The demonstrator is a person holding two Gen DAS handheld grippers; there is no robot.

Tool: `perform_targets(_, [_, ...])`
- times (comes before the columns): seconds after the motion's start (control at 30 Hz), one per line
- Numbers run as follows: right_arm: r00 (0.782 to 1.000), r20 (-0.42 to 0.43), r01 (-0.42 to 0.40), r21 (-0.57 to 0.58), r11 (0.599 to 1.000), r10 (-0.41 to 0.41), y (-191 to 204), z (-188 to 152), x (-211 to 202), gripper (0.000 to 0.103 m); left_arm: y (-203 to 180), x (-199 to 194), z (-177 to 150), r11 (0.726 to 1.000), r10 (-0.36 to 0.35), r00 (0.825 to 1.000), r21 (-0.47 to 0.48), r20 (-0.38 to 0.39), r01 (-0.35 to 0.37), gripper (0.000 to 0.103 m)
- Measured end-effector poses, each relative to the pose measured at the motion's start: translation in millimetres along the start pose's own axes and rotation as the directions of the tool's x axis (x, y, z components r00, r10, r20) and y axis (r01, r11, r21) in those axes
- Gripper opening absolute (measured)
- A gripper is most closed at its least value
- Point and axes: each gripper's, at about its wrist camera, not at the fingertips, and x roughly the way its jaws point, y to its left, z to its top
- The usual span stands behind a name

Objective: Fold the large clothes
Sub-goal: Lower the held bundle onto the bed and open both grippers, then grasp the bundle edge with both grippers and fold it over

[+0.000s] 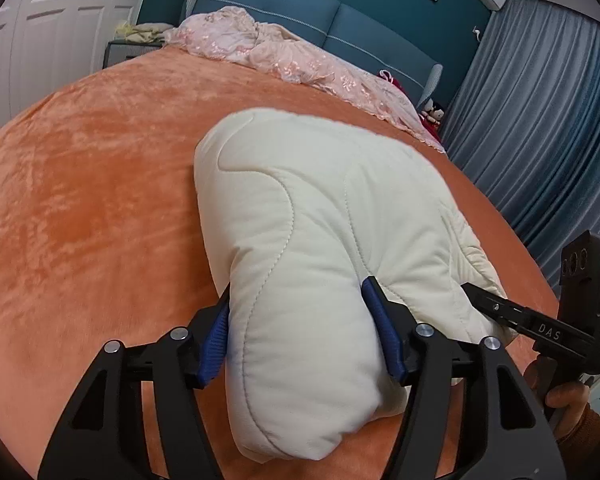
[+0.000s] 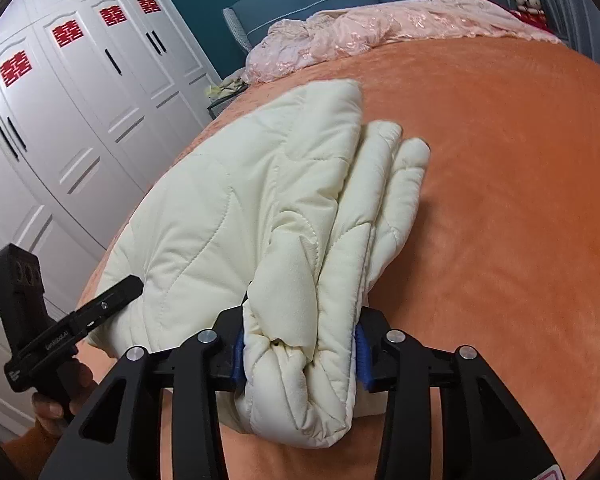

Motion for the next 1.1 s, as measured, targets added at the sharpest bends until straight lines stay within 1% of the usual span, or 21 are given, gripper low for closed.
perform_targets(0.03, [1.0,-0.009,-0.007,0.019,1.0,0.007,-1,-4,-2,0.051,4,-1,-5,1.0,0.011,1.0,-0.012,-0.025,-0.011,0.067])
perform_targets(0.1, [1.0,-0.024,-0.007,0.045,0.999,0.008,0,-12,-11,0.057,9,-7,-12,0.999,0.016,0.998,-0.036,-0.062,-0.018,0.068])
perform_targets(0.2, [0.999,-0.039,0.027,0.049,0.998,-0.025,6,-22,-33,0.058,5,-25,-11,0.998,0.059,0.992,-0.024,-0.109,-0.061,0.069])
perform_targets(0.3, [0.996,-0.017,0.086,0.036,0.996,-0.085,13,-24,-64,0.058,-11,-43,2,0.985,0.172,0.977,0.049,-0.127,-0.167,0.068])
perform_targets(0.33, [0.995,-0.001,0.103,0.029,0.994,-0.104,16,-21,-72,0.057,-18,-50,9,0.976,0.212,0.97,0.074,-0.117,-0.205,0.068])
perform_targets(0.37, [0.992,0.023,0.124,0.02,0.992,-0.125,21,-16,-82,0.054,-26,-55,18,0.97,0.234,0.967,0.094,-0.103,-0.225,0.068])
perform_targets(0.4, [0.991,0.038,0.129,0.014,0.991,-0.13,25,-8,-86,0.048,-34,-60,27,0.964,0.254,0.964,0.107,-0.084,-0.245,0.068])
perform_targets(0.43, [0.99,0.047,0.131,0.004,0.991,-0.131,30,1,-89,0.038,-43,-63,38,0.958,0.271,0.961,0.116,-0.063,-0.262,0.068])
perform_targets(0.47, [0.989,0.046,0.141,-0.009,0.99,-0.141,38,12,-88,0.034,-51,-63,48,0.956,0.276,0.96,0.123,-0.051,-0.268,0.068])
perform_targets(0.5, [0.988,0.047,0.149,-0.016,0.989,-0.148,45,23,-85,0.029,-59,-59,59,0.954,0.278,0.96,0.127,-0.044,-0.27,0.068])
perform_targets(0.53, [0.988,0.05,0.148,-0.02,0.989,-0.147,51,34,-80,0.027,-67,-54,70,0.953,0.281,0.959,0.127,-0.041,-0.274,0.068])
perform_targets(0.6, [0.986,0.053,0.16,-0.033,0.987,-0.158,62,54,-65,0.027,-78,-38,85,0.952,0.284,0.958,0.128,-0.042,-0.277,0.068])
perform_targets(0.7, [0.977,0.026,0.212,-0.06,0.975,-0.211,71,69,-29,0.027,-85,-2,96,0.941,0.322,0.944,0.131,-0.069,-0.311,0.068])
perform_targets(0.8, [0.966,-0.032,0.255,-0.04,0.966,-0.257,62,71,9,0.027,-75,33,94,0.939,0.337,0.933,0.112,-0.125,-0.324,0.068])
perform_targets(0.87, [0.962,-0.056,0.267,-0.025,0.963,-0.268,52,68,28,0.027,-68,52,89,0.936,0.348,0.925,0.107,-0.154,-0.335,0.068])
perform_targets(0.97, [0.963,-0.076,0.259,0.01,0.966,-0.258,38,65,43,0.025,-63,67,84,0.929,0.365,0.919,0.118,-0.149,-0.35,0.073])
perform_targets(1.1, [0.966,-0.084,0.247,0.042,0.968,-0.243,23,61,59,0.024,-64,81,81,0.923,0.376,0.917,0.14,-0.133,-0.358,0.079])
